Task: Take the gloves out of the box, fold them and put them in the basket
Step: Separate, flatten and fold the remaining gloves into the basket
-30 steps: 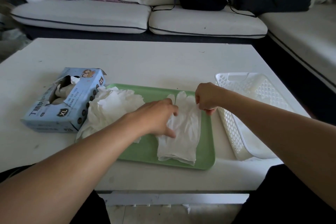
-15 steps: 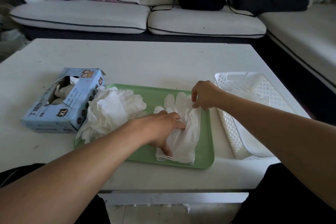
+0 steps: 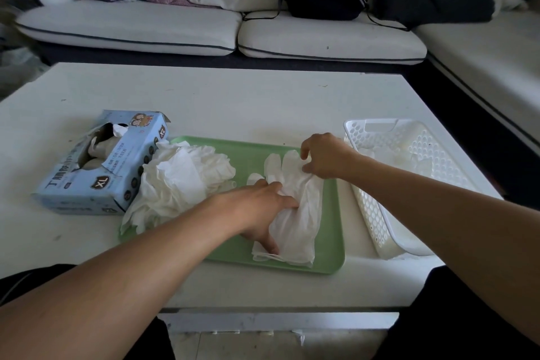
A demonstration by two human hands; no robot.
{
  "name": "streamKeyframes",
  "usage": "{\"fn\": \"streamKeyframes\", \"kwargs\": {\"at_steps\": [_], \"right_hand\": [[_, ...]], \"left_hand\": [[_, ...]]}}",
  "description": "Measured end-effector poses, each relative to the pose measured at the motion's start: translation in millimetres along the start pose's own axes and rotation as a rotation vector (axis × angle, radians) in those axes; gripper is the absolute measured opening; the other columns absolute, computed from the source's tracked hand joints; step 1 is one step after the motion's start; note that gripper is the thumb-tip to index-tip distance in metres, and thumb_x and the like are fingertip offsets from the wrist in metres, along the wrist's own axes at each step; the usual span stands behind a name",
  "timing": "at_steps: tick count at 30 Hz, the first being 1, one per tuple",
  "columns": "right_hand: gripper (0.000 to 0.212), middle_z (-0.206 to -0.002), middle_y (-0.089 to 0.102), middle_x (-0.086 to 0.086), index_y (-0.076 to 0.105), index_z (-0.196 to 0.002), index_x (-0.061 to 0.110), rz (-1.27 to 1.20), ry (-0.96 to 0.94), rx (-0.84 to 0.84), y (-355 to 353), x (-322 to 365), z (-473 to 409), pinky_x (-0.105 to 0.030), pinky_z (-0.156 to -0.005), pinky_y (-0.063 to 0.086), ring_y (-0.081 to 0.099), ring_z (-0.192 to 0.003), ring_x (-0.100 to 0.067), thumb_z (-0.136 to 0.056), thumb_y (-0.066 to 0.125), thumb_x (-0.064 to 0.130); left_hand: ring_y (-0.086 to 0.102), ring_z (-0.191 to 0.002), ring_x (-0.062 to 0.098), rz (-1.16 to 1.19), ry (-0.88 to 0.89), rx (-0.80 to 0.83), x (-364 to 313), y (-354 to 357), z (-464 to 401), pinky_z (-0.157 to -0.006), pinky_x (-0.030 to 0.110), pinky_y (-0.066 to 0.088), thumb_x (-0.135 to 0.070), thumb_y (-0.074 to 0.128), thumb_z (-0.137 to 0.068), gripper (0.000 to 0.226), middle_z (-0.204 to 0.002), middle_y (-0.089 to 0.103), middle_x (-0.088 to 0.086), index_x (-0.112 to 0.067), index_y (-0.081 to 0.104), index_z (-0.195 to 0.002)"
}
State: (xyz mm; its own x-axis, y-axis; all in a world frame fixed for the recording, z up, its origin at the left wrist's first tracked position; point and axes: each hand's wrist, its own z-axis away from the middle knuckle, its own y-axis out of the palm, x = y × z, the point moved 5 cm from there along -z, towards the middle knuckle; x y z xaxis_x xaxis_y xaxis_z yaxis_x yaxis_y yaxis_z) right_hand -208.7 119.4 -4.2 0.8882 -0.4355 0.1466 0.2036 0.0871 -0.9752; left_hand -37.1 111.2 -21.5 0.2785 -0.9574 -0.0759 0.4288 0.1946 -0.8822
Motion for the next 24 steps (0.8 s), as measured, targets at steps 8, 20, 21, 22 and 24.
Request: {"fn": "streamKeyframes", "kwargs": {"at_steps": [8, 20, 21, 22, 24], "right_hand": [[0.013, -0.095, 0.068, -0.011, 0.067, -0.097, 0.009, 0.074, 0.005, -0.046, -0.3, 3.6, 7.8, -0.035, -0.070, 0.057, 0.068, -0.087, -0.033, -0.084, 0.066, 0.008], [0.025, -0.075, 0.066, 0.009, 0.070, -0.079, 0.019, -0.009, -0.398, 0.323, 29.1, 56.9, 114.0, -0.028, -0.074, 0.052, 0.061, -0.072, -0.008, -0.077, 0.084, 0.040], [0.026, -0.077, 0.063, 0.010, 0.071, -0.083, 0.017, -0.017, -0.398, 0.313, 33.2, 56.3, 116.8, -0.029, -0.076, 0.051, 0.060, -0.076, -0.011, -0.076, 0.084, 0.039], [0.028, -0.079, 0.058, 0.011, 0.070, -0.087, 0.016, -0.022, -0.403, 0.296, 34.6, 55.2, 119.2, -0.029, -0.077, 0.050, 0.057, -0.079, -0.012, -0.076, 0.085, 0.037], [0.030, -0.086, 0.054, 0.010, 0.069, -0.095, 0.015, -0.021, -0.410, 0.269, 36.6, 52.5, 123.7, -0.028, -0.079, 0.047, 0.053, -0.084, -0.012, -0.077, 0.084, 0.034]], "left_hand": [[0.038, -0.137, 0.025, -0.003, -0.017, -0.028, 0.8, -4.5, 3.1, -0.106, 0.043, 0.044, -0.055, 0.082, -0.076, 0.097, -0.153, 0.033, -0.002, -0.034, 0.030, -0.155], [0.064, -0.074, 0.012, 0.176, -0.052, -0.078, 15.6, -0.3, 23.4, -0.072, 0.036, 0.058, -0.040, 0.078, -0.084, 0.022, -0.079, 0.063, -0.013, -0.029, 0.062, -0.075], [0.064, -0.076, 0.012, 0.181, -0.039, -0.038, 14.2, 5.5, 24.3, -0.074, 0.037, 0.058, -0.041, 0.078, -0.085, 0.020, -0.081, 0.063, -0.012, -0.030, 0.063, -0.079], [0.064, -0.076, 0.012, 0.184, -0.028, -0.009, 12.5, 9.1, 24.8, -0.074, 0.037, 0.058, -0.043, 0.077, -0.085, 0.018, -0.083, 0.063, -0.012, -0.030, 0.065, -0.083], [0.061, -0.076, 0.011, 0.201, -0.019, 0.009, 10.2, 15.4, 27.3, -0.069, 0.032, 0.054, -0.049, 0.075, -0.085, 0.024, -0.084, 0.061, -0.012, -0.028, 0.064, -0.089]]}}
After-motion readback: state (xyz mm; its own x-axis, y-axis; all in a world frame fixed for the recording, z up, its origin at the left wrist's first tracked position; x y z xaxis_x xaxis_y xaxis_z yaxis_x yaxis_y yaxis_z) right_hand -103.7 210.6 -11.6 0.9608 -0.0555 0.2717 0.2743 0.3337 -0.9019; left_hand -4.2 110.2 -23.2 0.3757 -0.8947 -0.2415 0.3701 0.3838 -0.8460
